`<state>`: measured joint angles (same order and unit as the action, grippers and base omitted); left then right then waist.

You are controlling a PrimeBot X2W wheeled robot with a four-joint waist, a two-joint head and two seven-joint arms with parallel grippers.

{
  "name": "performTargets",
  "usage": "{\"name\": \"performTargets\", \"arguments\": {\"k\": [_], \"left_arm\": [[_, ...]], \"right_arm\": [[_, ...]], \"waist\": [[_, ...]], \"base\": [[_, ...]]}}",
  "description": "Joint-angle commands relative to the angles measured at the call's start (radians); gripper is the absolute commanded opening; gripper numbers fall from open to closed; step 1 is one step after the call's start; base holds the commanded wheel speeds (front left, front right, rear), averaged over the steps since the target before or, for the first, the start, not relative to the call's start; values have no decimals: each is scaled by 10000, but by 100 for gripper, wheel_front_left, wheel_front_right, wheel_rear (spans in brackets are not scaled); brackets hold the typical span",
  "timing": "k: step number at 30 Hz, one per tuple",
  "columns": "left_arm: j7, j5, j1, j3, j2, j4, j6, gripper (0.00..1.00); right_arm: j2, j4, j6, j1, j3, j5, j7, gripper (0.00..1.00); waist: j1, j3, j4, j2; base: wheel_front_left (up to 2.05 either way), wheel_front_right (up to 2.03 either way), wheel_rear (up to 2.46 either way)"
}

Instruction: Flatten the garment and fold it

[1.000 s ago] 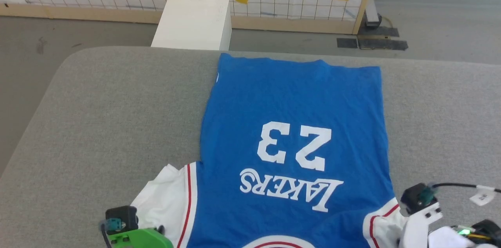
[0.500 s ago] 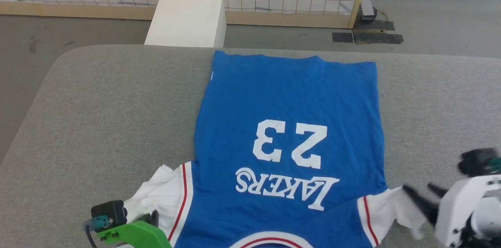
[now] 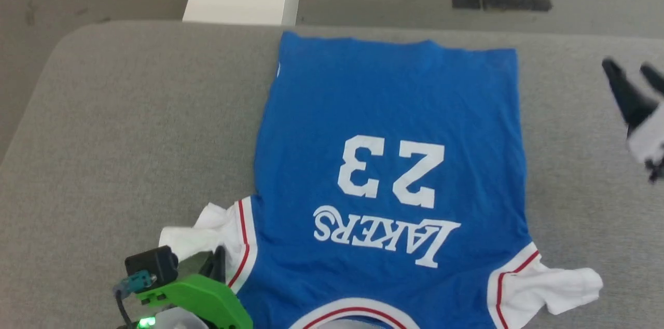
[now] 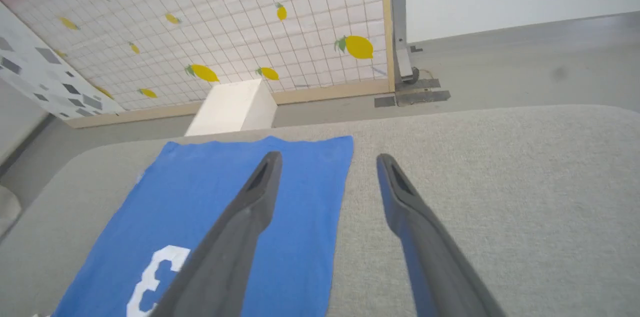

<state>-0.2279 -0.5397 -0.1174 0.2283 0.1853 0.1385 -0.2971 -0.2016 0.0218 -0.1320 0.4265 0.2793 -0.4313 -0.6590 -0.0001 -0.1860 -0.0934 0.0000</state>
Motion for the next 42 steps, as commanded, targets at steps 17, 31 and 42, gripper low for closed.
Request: {"name": "performTargets", "arguments": {"k": [17, 31, 42], "left_arm": [[685, 388, 574, 861, -768, 1265, -175, 0], [911, 388, 791, 1057, -831, 1071, -139, 0], [348, 462, 1031, 773, -157, 653, -156, 0]], "right_arm": [[-2644, -4494, 13, 4772, -2579, 3181, -2373, 100], [-2962, -5172, 13, 4855, -3927, 2533, -2866, 0], [-3441, -3508, 13, 3631, -3615, 518, -919, 0]], "waist": [[1, -3619, -2461, 0], [1, -3631, -2147, 0], [1, -1265, -747, 0]], "base": [[0, 0, 0], [0, 0, 0], [0, 0, 0]]}}
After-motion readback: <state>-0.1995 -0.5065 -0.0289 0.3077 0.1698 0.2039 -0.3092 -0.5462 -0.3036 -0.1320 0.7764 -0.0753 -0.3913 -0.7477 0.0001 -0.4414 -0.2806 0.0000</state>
